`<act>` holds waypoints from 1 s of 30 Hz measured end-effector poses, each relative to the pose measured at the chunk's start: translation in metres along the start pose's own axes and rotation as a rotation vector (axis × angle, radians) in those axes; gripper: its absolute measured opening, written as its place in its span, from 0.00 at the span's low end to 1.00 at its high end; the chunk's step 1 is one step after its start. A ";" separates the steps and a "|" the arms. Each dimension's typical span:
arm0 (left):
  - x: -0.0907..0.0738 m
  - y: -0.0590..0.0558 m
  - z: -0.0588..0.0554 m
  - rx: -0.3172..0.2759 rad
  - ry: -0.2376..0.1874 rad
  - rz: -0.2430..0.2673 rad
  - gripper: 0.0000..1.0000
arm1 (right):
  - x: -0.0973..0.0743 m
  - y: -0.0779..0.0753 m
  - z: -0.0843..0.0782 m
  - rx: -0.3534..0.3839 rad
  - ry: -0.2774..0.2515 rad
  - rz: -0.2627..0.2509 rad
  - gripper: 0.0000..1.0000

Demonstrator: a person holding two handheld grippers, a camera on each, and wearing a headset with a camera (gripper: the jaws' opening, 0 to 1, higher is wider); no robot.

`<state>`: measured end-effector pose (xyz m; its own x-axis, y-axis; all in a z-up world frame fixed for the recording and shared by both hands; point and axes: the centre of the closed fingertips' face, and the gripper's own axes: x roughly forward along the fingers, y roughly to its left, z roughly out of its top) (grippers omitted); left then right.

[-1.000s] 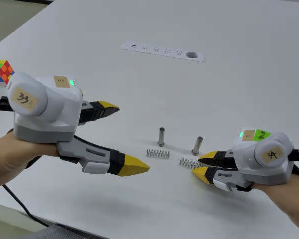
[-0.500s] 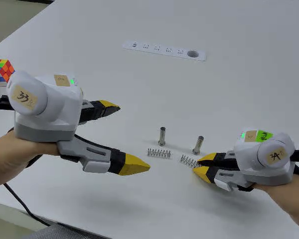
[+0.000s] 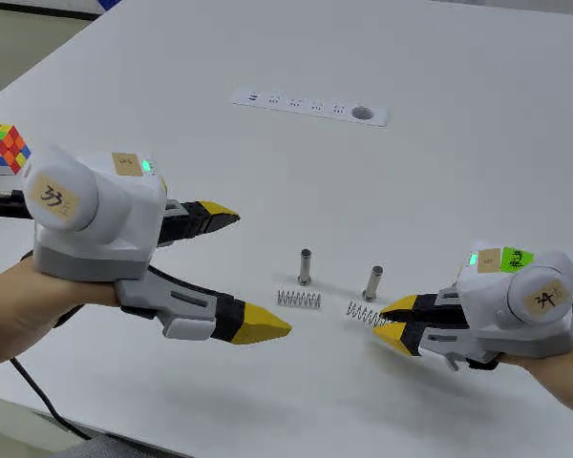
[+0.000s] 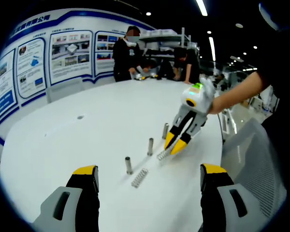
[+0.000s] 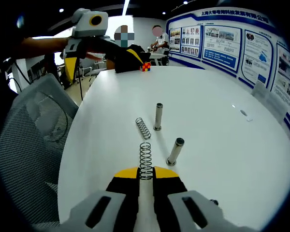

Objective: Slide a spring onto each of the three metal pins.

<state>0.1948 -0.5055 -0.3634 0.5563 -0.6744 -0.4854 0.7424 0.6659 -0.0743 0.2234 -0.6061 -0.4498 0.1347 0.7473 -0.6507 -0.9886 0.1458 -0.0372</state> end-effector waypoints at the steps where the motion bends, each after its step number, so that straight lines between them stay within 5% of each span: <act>1: 0.001 -0.001 0.001 0.004 -0.002 -0.001 0.88 | -0.003 0.000 0.002 -0.005 -0.001 0.001 0.11; 16: 0.012 -0.025 0.027 0.056 -0.048 -0.079 0.72 | -0.052 -0.001 0.032 -0.106 0.001 0.039 0.11; 22: 0.018 -0.037 0.037 0.071 -0.083 -0.113 0.60 | -0.058 0.011 0.041 -0.158 0.013 0.062 0.11; 30: 0.031 -0.058 0.035 0.103 -0.056 -0.196 0.48 | -0.067 0.031 0.057 -0.223 0.016 0.102 0.11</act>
<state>0.1823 -0.5761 -0.3433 0.4155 -0.8062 -0.4213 0.8709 0.4863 -0.0717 0.1872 -0.6151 -0.3640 0.0337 0.7399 -0.6718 -0.9876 -0.0785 -0.1360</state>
